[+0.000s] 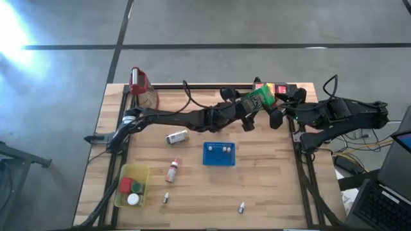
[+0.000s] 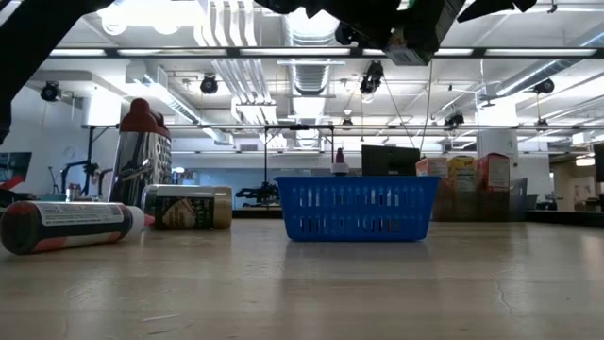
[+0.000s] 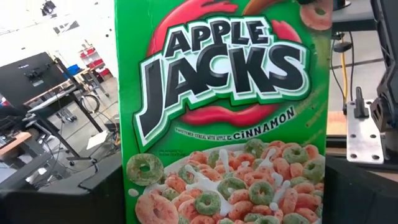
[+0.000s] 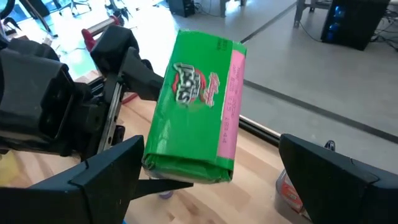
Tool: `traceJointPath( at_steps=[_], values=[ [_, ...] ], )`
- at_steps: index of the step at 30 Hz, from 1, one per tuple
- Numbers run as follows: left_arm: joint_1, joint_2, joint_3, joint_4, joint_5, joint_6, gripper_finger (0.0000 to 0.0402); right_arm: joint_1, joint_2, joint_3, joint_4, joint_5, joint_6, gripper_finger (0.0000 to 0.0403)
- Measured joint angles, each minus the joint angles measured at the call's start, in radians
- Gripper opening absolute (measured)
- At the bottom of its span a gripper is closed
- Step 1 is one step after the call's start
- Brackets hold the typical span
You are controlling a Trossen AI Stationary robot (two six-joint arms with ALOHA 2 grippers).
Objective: Pick & Place Kitchen Items
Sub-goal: Put the green cereal box into the black bin
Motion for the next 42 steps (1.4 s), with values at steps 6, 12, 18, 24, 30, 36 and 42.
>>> traceJointPath(
  at_steps=[6, 12, 18, 24, 30, 36, 42],
  values=[
    [0.0, 0.0, -0.003, -0.001, 0.004, 0.0, 0.0367, -0.003, 0.0, 0.0, 0.001, 0.0, 0.0, 0.0368],
    [0.0, 0.0, 0.002, 0.005, 0.007, 0.001, 0.0367, -0.007, 0.0, 0.0, 0.001, 0.0, 0.017, 0.0368],
    [0.0, -0.001, 0.002, 0.059, 0.007, 0.033, 0.0367, -0.007, -0.002, 0.0, 0.002, 0.007, 0.069, 0.0368],
    [0.001, -0.001, -0.001, 0.068, 0.01, 0.049, 0.0367, -0.007, -0.006, 0.0, 0.068, 0.026, 0.069, 0.0368],
    [0.002, -0.001, -0.001, 0.069, 0.01, 0.05, 0.0367, -0.006, -0.006, 0.0, 0.084, 0.027, 0.056, 0.0367],
    [0.002, -0.001, 0.0, 0.073, 0.009, 0.049, 0.0367, -0.006, -0.006, 0.0, 0.082, 0.026, 0.057, 0.0332],
    [0.002, -0.001, 0.0, 0.073, 0.009, 0.049, 0.0367, -0.006, -0.007, 0.0, 0.082, 0.026, 0.057, 0.0287]
  ],
)
